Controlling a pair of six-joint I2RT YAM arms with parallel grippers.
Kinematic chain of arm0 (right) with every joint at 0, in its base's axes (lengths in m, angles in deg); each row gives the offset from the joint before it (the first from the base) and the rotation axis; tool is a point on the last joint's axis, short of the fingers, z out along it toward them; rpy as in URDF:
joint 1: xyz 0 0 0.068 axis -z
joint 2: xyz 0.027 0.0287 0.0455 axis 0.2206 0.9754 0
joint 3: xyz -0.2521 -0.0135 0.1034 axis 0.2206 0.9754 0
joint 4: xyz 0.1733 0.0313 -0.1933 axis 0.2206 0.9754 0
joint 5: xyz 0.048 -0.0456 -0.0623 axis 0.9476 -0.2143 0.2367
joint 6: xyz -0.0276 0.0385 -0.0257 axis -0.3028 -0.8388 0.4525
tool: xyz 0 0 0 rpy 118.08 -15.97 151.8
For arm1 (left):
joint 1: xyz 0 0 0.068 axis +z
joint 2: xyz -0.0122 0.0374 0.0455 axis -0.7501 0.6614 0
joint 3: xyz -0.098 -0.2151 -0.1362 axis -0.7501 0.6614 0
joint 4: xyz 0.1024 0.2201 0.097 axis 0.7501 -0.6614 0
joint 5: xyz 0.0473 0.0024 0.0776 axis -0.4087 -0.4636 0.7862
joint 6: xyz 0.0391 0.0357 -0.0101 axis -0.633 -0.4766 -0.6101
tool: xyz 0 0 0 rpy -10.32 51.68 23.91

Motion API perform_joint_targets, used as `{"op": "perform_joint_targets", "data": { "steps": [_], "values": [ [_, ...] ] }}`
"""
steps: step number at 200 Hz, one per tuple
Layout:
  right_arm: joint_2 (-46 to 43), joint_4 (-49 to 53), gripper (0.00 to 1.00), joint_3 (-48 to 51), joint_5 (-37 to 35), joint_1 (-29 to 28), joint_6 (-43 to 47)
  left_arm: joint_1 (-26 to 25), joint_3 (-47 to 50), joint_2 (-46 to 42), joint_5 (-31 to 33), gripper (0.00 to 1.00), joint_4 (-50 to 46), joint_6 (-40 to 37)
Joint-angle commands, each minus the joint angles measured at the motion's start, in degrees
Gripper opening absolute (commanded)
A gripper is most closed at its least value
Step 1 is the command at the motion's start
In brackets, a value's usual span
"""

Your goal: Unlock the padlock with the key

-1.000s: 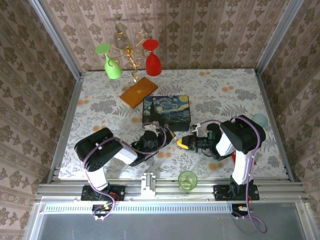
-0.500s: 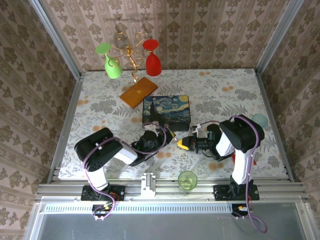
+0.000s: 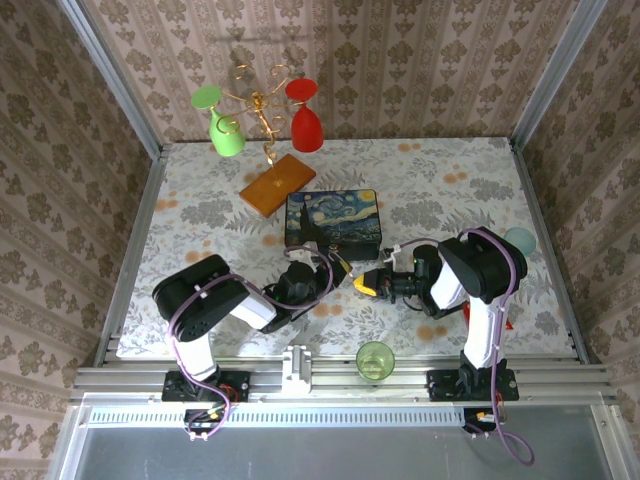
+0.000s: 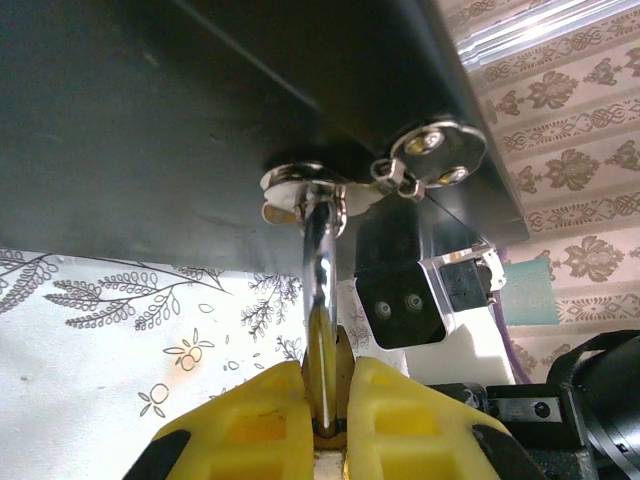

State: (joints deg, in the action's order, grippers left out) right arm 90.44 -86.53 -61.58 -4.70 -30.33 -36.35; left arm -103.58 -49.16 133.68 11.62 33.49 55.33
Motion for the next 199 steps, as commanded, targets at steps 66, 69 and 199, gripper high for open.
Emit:
{"op": "perform_joint_targets", "data": {
  "steps": [66,69,199],
  "values": [
    [-1.98,-0.82,0.0,-1.41,3.63,2.61,-1.13,-1.37,2.0,2.22,-1.91,0.0,7.95,0.88],
    [-2.01,-0.72,0.0,-1.31,3.51,2.5,-1.2,-1.37,1.92,2.22,-1.91,0.0,7.92,0.79],
    [-4.69,-1.22,0.0,-2.71,-5.28,0.01,-3.83,-2.76,0.77,0.69,-2.44,0.0,6.42,0.98]
  ]
}}
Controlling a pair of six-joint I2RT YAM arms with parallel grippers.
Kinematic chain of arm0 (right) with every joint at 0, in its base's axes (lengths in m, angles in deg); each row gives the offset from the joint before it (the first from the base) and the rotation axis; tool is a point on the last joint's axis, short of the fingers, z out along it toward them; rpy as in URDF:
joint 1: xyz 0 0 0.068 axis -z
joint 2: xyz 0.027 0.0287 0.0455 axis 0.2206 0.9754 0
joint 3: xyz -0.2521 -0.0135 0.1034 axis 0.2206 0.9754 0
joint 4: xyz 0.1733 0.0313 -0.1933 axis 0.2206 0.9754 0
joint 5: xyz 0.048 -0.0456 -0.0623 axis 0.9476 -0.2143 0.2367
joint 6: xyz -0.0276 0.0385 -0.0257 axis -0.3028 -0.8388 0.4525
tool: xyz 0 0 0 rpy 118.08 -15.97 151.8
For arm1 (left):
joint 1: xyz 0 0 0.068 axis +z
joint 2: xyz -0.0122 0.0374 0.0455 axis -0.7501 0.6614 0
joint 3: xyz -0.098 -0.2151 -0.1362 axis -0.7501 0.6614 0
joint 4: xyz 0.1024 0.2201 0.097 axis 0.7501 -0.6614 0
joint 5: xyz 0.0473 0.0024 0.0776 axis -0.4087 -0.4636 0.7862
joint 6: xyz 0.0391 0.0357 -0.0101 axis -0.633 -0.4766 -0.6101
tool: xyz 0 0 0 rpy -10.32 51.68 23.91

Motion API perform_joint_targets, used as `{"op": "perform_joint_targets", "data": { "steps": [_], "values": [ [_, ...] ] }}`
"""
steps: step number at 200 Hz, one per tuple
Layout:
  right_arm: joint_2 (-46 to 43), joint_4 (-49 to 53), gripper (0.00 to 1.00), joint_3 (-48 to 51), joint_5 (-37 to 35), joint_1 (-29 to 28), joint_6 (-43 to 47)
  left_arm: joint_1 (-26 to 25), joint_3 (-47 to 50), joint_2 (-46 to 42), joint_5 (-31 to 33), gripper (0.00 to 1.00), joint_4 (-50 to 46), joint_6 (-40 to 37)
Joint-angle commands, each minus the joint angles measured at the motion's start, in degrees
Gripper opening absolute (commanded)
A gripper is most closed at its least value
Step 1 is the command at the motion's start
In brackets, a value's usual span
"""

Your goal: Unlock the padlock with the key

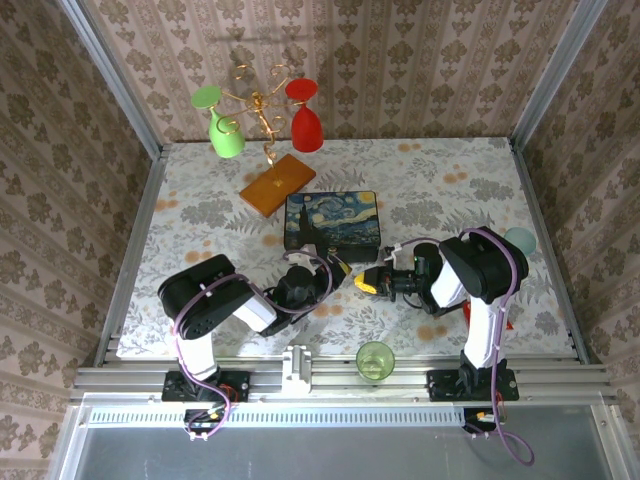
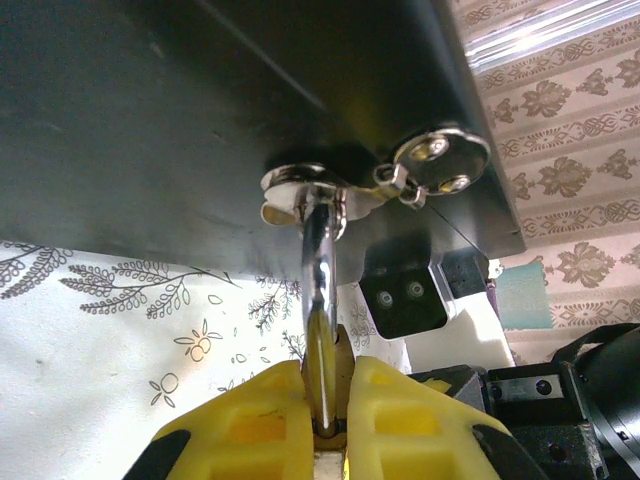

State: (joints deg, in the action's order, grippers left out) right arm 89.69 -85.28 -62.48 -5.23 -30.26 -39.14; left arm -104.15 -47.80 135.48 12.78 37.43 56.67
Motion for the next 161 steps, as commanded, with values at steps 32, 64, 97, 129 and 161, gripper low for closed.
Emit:
{"op": "perform_joint_targets", "data": {
  "steps": [32,64,97,129,161],
  "values": [
    [-7.45,-2.48,0.0,0.58,-8.92,-1.98,-1.86,-2.32,-1.86,-1.45,-4.1,0.0,2.31,-0.16],
    [-9.21,-2.29,0.0,1.81,-9.74,-2.55,-1.9,-2.03,-2.97,-2.37,-4.47,0.0,1.06,-0.87],
    [-7.56,-2.43,0.0,2.01,-8.72,-1.79,-0.75,-1.76,-2.14,-2.86,-4.7,0.0,2.09,0.08],
    [-7.25,-2.51,0.0,1.28,-9.38,-4.56,-0.2,-1.82,-1.99,-3.0,-4.67,0.0,4.44,2.09],
    [-6.96,-2.6,0.0,1.4,-10.53,-3.86,1.08,-1.88,-2.7,-4.45,-4.71,0.0,5.81,3.91]
  ]
}}
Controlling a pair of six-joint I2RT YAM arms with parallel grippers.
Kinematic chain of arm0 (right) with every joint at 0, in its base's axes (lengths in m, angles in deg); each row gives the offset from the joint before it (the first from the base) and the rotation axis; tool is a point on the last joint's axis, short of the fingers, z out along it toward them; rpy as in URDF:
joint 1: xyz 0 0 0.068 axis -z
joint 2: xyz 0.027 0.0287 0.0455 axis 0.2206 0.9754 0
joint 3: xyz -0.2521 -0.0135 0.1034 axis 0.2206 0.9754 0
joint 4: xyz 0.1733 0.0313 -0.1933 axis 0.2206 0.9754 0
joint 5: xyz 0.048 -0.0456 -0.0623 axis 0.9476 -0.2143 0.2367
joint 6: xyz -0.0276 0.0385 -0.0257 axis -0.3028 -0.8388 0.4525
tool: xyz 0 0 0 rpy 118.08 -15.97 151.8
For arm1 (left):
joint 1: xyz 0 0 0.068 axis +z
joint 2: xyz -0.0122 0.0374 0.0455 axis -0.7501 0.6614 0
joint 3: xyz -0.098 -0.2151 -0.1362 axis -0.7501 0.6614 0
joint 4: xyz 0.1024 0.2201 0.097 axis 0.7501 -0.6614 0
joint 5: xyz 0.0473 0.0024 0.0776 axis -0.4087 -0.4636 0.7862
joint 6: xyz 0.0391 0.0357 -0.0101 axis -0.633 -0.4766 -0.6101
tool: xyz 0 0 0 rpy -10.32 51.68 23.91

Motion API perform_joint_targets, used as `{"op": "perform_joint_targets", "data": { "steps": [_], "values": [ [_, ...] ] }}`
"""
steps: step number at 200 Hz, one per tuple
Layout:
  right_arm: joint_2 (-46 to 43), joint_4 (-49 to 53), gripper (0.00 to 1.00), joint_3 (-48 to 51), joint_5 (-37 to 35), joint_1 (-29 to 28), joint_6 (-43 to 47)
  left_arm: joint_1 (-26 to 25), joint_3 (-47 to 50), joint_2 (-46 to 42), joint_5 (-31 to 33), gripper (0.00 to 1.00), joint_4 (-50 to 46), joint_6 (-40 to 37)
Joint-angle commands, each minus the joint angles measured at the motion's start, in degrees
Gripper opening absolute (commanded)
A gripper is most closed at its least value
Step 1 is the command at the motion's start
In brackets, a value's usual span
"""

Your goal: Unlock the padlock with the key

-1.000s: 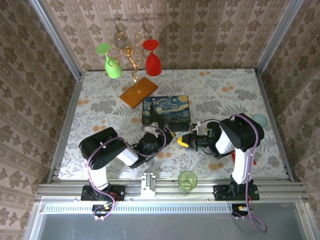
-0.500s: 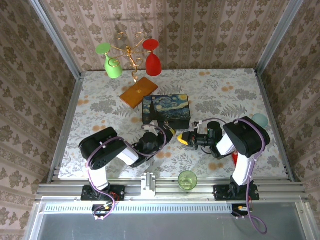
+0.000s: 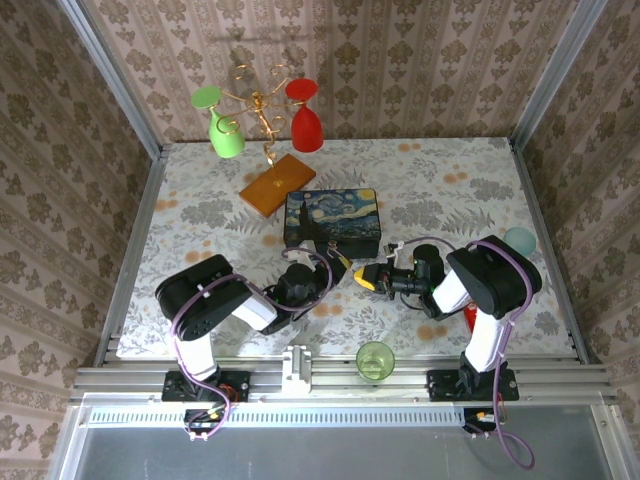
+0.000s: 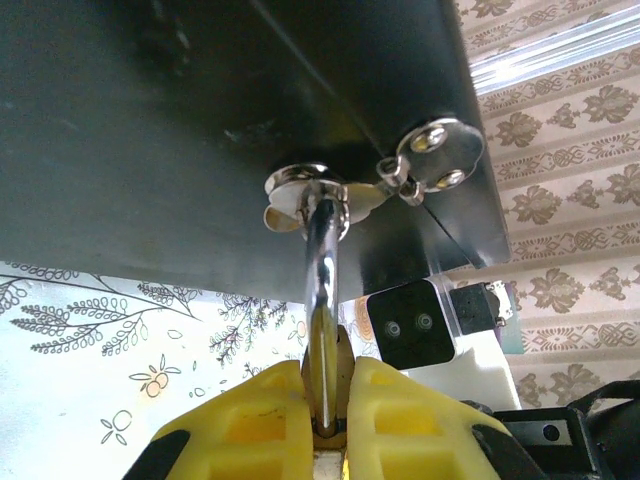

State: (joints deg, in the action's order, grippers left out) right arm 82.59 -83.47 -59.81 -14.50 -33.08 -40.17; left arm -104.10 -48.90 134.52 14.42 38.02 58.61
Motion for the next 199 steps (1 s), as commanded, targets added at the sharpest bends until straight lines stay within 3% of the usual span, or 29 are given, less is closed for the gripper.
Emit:
{"op": "perform_joint_targets", "data": {
  "steps": [1,133,174,199],
  "values": [
    [0.2,-4.44,0.0,-1.33,-1.17,-1.03,2.18,-1.91,-1.74,-3.55,-6.36,0.0,5.03,1.91],
    [1.39,-4.56,0.0,-1.78,1.53,-0.4,4.41,-0.83,-2.42,-6.17,-8.3,0.0,4.08,1.8],
    [0.69,-4.34,0.0,-4.27,-0.07,-6.73,2.13,-0.67,-1.83,-5.2,-7.8,0.0,4.8,1.43],
    [0.26,-4.35,0.0,-3.46,-0.82,-5.32,2.22,-0.04,-2.13,-4.69,-8.54,0.0,5.03,1.88]
  ]
}}
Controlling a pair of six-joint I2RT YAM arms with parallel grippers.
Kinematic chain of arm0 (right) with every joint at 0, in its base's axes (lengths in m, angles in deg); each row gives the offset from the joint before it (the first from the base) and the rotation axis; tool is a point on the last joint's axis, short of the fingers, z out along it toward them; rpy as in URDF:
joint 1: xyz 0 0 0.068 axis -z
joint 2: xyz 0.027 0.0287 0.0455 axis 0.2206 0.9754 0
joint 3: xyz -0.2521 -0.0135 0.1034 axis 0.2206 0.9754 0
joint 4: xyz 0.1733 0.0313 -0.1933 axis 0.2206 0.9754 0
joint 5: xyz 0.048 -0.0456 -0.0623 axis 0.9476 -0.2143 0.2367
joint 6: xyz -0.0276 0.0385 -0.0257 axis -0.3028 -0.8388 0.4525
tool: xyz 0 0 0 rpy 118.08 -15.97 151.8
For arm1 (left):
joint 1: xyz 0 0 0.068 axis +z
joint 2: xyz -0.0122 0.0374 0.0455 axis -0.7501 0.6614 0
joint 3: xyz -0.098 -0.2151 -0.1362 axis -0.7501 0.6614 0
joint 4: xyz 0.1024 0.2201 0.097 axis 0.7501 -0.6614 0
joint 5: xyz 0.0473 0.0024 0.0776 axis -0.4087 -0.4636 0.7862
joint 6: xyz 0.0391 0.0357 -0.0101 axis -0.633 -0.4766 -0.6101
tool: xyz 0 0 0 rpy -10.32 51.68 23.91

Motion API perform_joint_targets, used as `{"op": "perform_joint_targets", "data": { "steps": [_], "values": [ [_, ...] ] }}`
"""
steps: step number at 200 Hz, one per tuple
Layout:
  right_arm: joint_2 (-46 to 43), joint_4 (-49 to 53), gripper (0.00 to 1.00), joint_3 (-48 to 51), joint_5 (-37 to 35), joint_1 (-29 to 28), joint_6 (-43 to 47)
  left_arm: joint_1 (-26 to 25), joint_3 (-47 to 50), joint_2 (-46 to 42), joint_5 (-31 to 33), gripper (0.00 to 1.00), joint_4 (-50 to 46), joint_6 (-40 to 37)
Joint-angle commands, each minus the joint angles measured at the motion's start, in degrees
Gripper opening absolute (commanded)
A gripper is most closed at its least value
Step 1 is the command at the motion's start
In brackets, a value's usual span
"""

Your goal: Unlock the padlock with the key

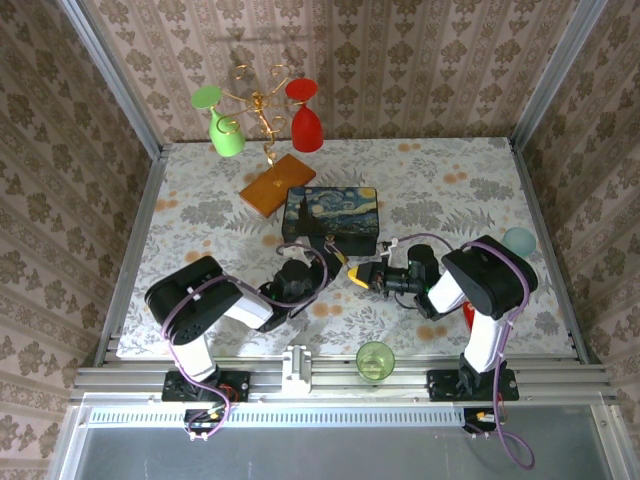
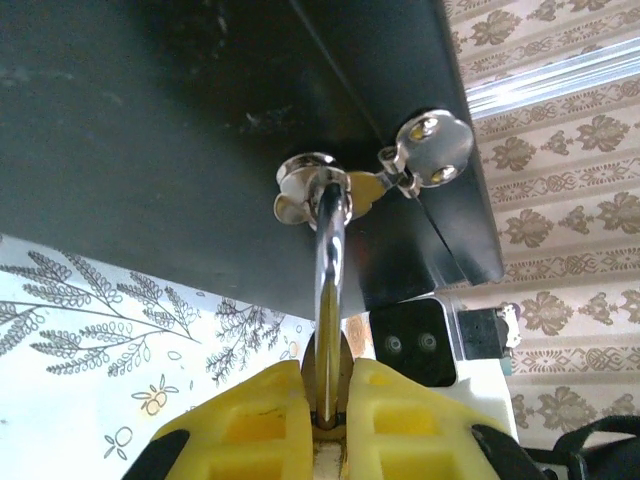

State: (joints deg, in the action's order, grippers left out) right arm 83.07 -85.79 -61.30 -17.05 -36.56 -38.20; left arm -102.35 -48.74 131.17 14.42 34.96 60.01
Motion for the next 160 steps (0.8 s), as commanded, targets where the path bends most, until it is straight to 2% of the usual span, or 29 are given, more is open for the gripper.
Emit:
{"op": "perform_joint_targets", "data": {
  "steps": [1,31,72,102,125,160],
  "values": [
    [-0.22,-2.01,0.0,-1.95,1.74,-1.63,0.27,-1.79,-2.28,-1.38,-8.51,0.0,7.99,0.47],
    [-0.83,-1.89,0.0,-1.55,5.12,3.79,-0.13,-2.05,-1.86,-3.15,-8.98,0.0,4.38,-0.49],
    [0.04,-1.79,0.0,-2.45,0.71,0.87,0.49,-3.2,-2.37,-1.65,-9.89,0.0,5.97,0.67],
    [-2.26,-1.23,0.0,-1.07,-0.54,2.75,2.54,-3.93,-1.41,-4.49,-8.77,0.0,-3.53,-1.4],
    [-5.94,4.26,0.0,-0.36,-2.48,2.48,6.87,-3.99,-1.4,-7.4,-8.27,0.0,-10.04,-3.82],
    [-16.92,26.69,0.0,-1.3,-10.6,0.11,20.85,-3.85,-1.28,-7.37,-7.94,0.0,-9.07,-3.42]
  ]
}}
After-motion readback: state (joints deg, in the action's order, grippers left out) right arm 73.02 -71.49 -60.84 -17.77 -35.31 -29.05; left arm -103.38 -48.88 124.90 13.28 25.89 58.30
